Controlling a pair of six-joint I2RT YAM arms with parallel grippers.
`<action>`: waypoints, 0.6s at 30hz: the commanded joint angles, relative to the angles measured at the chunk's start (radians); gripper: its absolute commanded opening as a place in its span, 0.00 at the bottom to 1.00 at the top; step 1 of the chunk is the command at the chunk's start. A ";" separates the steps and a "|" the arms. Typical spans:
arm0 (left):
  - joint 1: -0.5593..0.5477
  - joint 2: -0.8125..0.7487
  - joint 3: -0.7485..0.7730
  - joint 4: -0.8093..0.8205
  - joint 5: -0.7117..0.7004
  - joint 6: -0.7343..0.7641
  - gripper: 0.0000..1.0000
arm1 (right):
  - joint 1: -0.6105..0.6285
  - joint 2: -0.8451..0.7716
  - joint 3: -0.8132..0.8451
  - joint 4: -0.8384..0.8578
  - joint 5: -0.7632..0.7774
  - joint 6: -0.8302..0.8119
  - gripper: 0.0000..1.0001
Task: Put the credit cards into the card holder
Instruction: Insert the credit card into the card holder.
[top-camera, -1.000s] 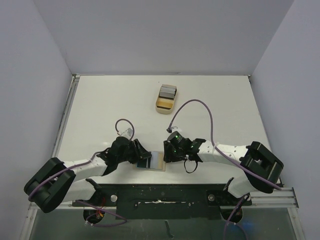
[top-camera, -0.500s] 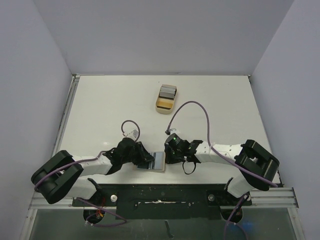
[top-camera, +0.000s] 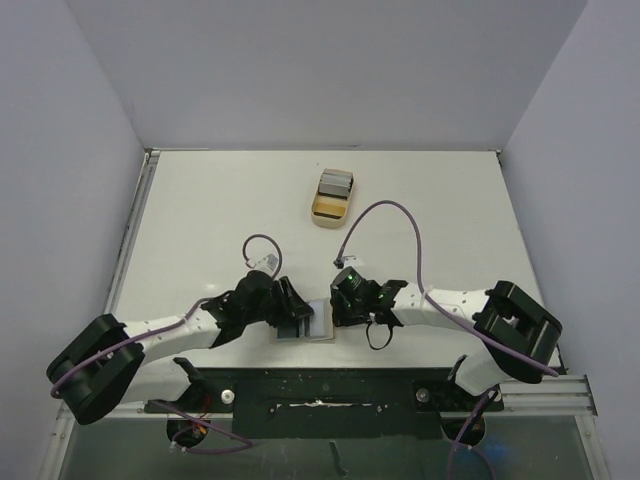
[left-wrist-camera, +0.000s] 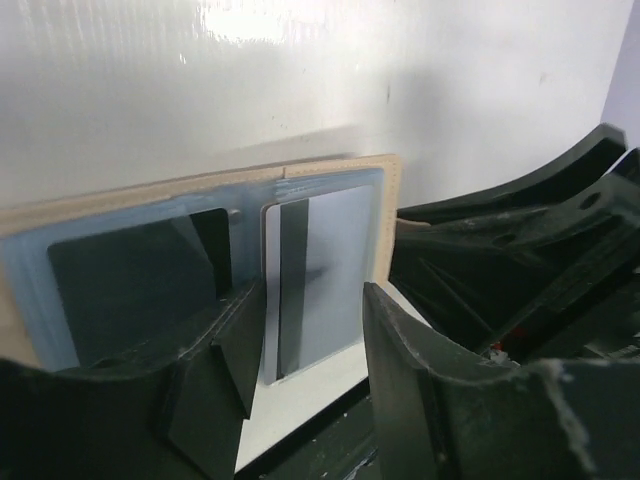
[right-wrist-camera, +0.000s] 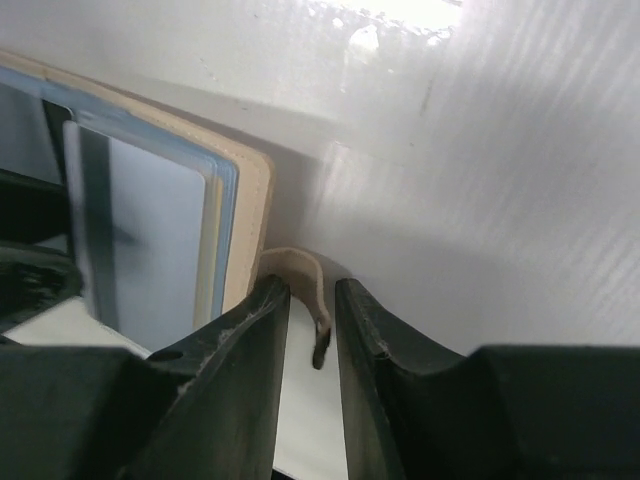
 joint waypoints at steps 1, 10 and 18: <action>0.033 -0.110 0.069 -0.173 -0.063 0.027 0.43 | 0.002 -0.080 0.040 -0.086 0.060 -0.015 0.28; 0.137 -0.226 -0.004 -0.252 -0.041 0.050 0.45 | 0.012 -0.113 0.108 -0.106 0.037 -0.016 0.33; 0.164 -0.228 -0.057 -0.186 0.011 0.052 0.47 | 0.038 -0.039 0.129 -0.025 -0.015 -0.012 0.28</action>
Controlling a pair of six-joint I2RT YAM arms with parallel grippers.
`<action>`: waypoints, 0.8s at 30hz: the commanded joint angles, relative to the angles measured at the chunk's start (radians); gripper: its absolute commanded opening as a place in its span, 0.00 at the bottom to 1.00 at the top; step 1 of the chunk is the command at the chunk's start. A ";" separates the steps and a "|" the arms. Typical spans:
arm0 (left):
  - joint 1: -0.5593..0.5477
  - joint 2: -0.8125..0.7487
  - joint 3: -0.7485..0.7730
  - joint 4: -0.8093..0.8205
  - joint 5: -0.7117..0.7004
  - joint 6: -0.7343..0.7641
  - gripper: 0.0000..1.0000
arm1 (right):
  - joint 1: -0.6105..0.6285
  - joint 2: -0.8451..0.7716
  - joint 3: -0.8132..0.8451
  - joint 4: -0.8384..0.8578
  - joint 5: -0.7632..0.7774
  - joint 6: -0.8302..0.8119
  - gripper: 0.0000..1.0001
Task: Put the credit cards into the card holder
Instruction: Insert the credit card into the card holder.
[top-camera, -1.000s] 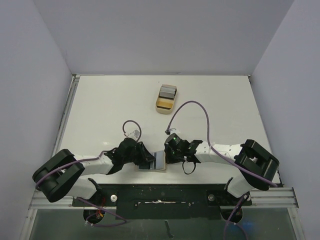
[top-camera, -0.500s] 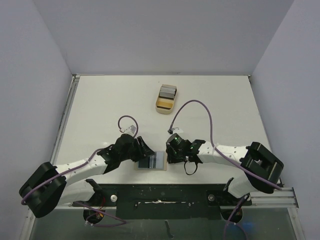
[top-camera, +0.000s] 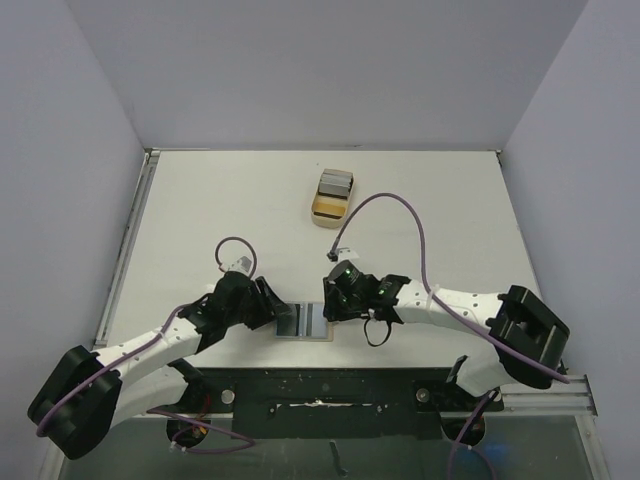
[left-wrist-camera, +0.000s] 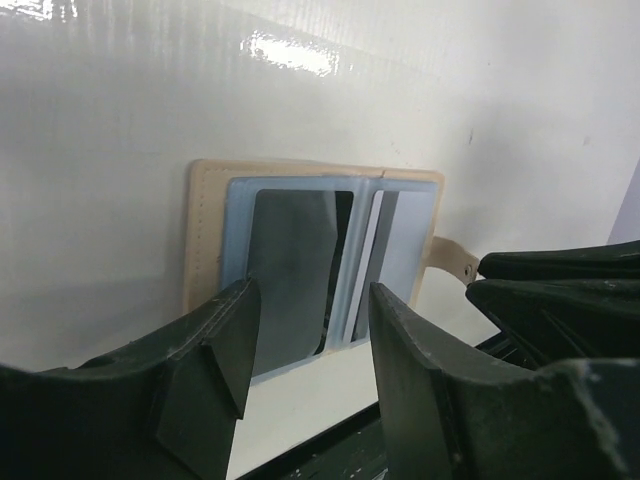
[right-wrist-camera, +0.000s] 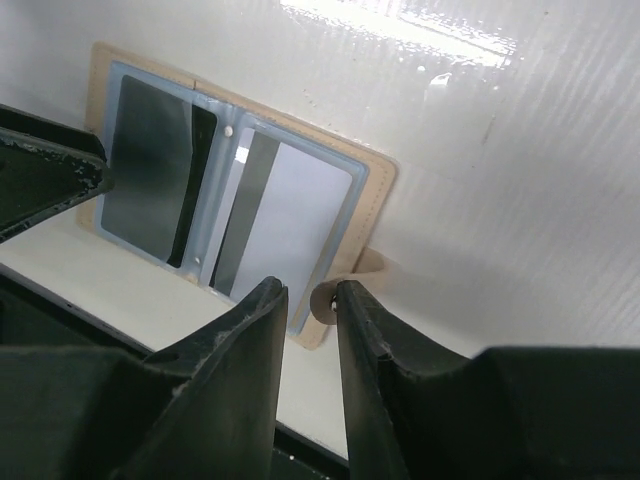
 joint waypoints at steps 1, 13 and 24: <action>0.013 -0.005 -0.017 0.059 0.034 0.017 0.47 | 0.022 0.051 0.054 0.073 -0.022 -0.006 0.28; 0.025 0.023 -0.013 0.018 0.006 0.066 0.47 | 0.022 0.163 0.031 0.100 -0.031 -0.005 0.22; 0.026 0.015 0.040 -0.069 -0.036 0.105 0.48 | 0.022 0.183 0.018 0.111 -0.026 -0.011 0.19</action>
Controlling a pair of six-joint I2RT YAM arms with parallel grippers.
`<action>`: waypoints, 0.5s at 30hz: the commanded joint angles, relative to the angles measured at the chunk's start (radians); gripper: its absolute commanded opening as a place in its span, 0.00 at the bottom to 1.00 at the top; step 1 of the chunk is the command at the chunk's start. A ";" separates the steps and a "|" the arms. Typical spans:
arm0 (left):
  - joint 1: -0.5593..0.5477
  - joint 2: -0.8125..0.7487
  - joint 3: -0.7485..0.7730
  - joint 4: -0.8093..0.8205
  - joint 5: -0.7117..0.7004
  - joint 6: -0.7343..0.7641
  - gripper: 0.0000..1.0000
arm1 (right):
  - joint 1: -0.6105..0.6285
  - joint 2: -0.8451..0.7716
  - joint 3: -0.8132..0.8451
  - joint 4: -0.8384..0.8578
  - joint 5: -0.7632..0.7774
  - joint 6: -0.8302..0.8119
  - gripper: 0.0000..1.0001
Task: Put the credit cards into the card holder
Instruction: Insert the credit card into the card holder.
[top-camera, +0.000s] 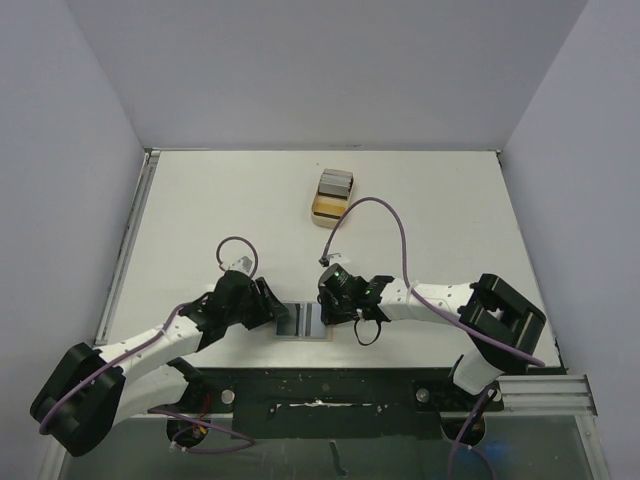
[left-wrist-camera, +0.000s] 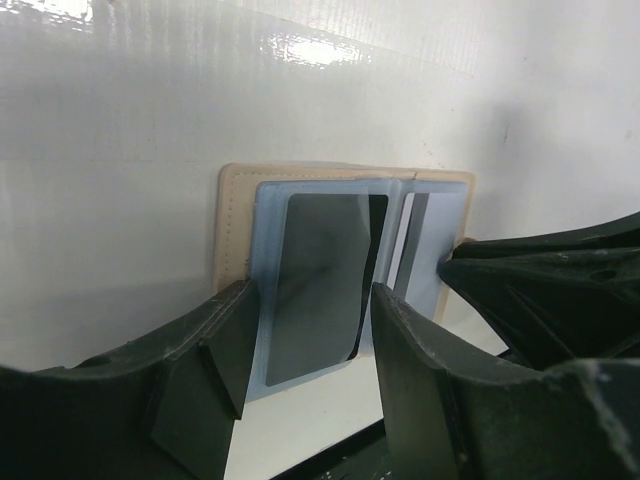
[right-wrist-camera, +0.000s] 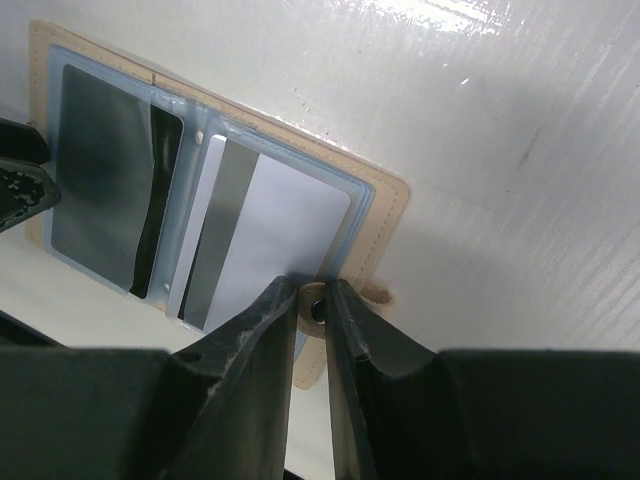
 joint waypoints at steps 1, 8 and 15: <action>0.006 -0.011 0.054 -0.067 -0.048 0.050 0.48 | 0.006 0.027 -0.006 0.041 0.001 -0.006 0.19; 0.006 0.007 0.047 -0.027 -0.026 0.049 0.48 | 0.004 0.027 -0.006 0.044 -0.001 -0.012 0.19; 0.006 0.049 0.016 0.057 0.025 0.032 0.49 | 0.003 0.033 -0.012 0.051 -0.003 -0.012 0.19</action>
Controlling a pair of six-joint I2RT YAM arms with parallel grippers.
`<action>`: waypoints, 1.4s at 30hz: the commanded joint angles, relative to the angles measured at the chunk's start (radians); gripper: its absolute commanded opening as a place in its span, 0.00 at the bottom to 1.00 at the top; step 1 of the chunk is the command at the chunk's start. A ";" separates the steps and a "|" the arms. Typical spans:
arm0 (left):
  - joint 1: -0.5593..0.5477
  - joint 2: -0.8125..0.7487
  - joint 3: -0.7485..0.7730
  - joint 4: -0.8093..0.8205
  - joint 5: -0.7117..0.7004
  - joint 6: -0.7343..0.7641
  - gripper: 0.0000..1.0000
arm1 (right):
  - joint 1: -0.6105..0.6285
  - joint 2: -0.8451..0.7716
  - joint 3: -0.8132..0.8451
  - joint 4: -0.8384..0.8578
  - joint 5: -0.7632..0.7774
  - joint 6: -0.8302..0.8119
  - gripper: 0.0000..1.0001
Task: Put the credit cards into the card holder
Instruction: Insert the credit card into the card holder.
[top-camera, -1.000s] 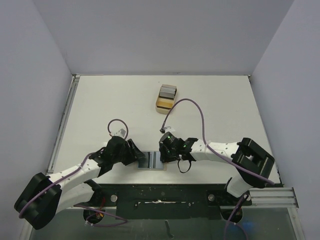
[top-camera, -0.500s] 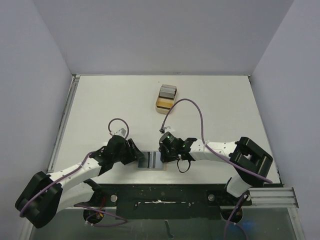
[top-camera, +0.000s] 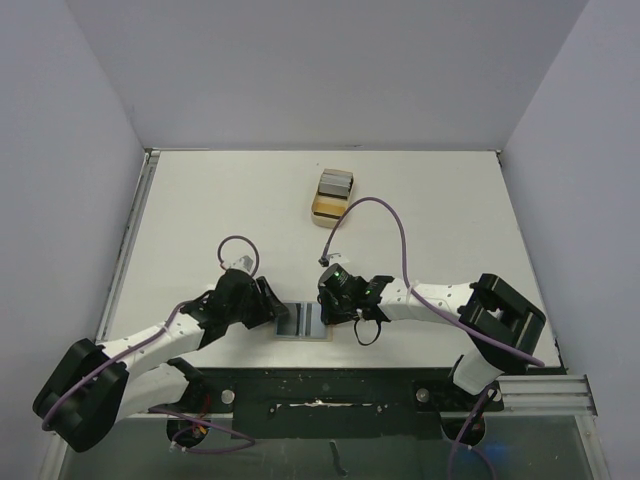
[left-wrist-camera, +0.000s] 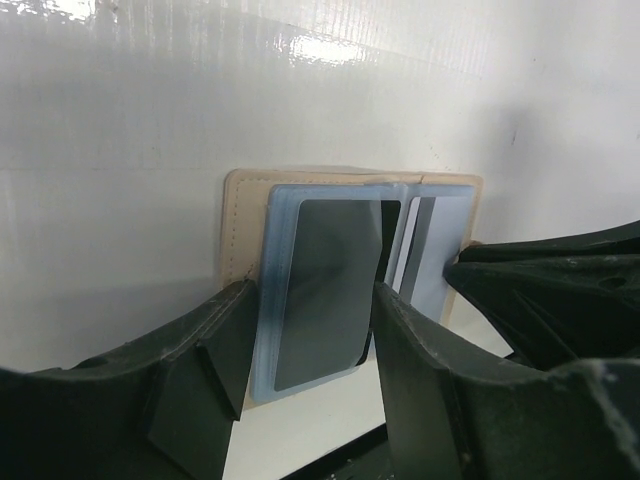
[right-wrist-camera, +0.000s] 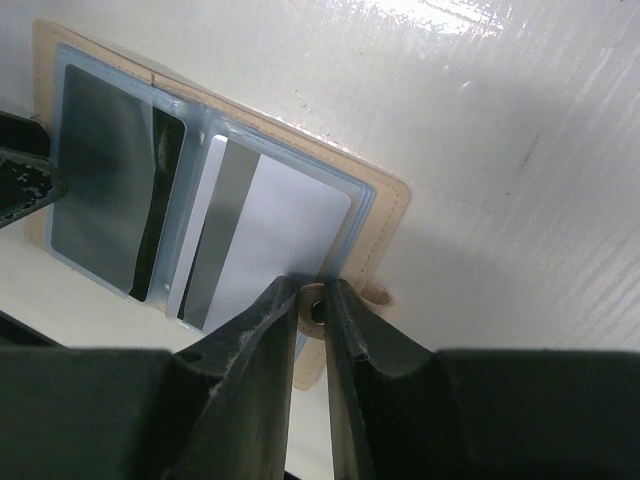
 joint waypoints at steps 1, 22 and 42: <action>0.003 0.028 -0.003 0.088 0.042 0.003 0.49 | 0.003 0.032 -0.011 0.048 -0.004 -0.004 0.19; 0.002 -0.057 0.008 0.196 0.173 -0.071 0.46 | 0.002 0.048 -0.011 0.058 -0.016 -0.004 0.18; -0.031 0.039 -0.042 0.412 0.237 -0.133 0.20 | -0.026 -0.184 -0.025 -0.015 0.096 -0.016 0.41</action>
